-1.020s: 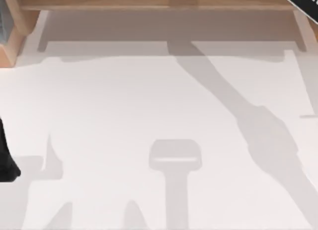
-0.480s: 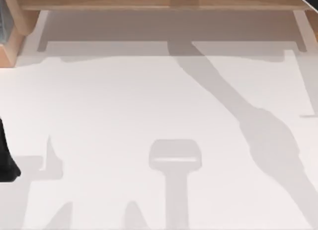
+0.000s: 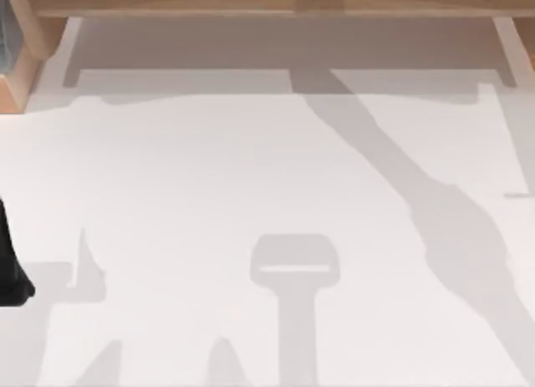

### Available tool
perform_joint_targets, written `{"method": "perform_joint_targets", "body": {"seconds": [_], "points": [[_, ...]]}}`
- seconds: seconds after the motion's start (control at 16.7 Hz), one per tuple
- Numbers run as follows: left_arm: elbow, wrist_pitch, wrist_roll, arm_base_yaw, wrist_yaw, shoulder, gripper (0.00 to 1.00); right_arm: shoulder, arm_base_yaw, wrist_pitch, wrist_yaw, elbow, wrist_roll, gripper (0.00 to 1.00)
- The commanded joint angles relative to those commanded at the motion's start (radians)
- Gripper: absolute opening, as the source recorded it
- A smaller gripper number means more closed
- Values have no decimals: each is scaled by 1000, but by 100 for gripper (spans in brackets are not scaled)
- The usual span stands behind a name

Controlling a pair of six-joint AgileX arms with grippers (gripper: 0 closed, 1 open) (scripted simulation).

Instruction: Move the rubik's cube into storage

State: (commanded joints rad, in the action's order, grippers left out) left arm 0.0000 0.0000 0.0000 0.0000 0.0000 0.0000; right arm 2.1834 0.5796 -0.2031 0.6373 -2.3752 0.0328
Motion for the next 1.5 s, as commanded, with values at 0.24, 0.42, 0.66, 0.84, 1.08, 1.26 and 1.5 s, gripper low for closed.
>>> {"method": "perform_joint_targets", "body": {"seconds": [0.24,0.42,0.66,0.84,1.08,1.26,1.5], "points": [[0,0,0,0,0,0,100,-67,-113,-186,-18,-96,43,0],[0,0,0,0,0,0,100,-118,-242,-391,-43,-191,76,0],[0,0,0,0,0,0,100,-149,-447,-705,-102,-325,85,0],[0,0,0,0,0,0,100,-114,-607,-945,-174,-414,46,0],[0,0,0,0,0,0,100,26,-790,-1220,-305,-489,-67,0],[0,0,0,0,0,0,100,196,-881,-1364,-416,-512,-172,0],[0,0,0,0,0,0,100,433,-945,-1472,-554,-527,-308,0]]}}
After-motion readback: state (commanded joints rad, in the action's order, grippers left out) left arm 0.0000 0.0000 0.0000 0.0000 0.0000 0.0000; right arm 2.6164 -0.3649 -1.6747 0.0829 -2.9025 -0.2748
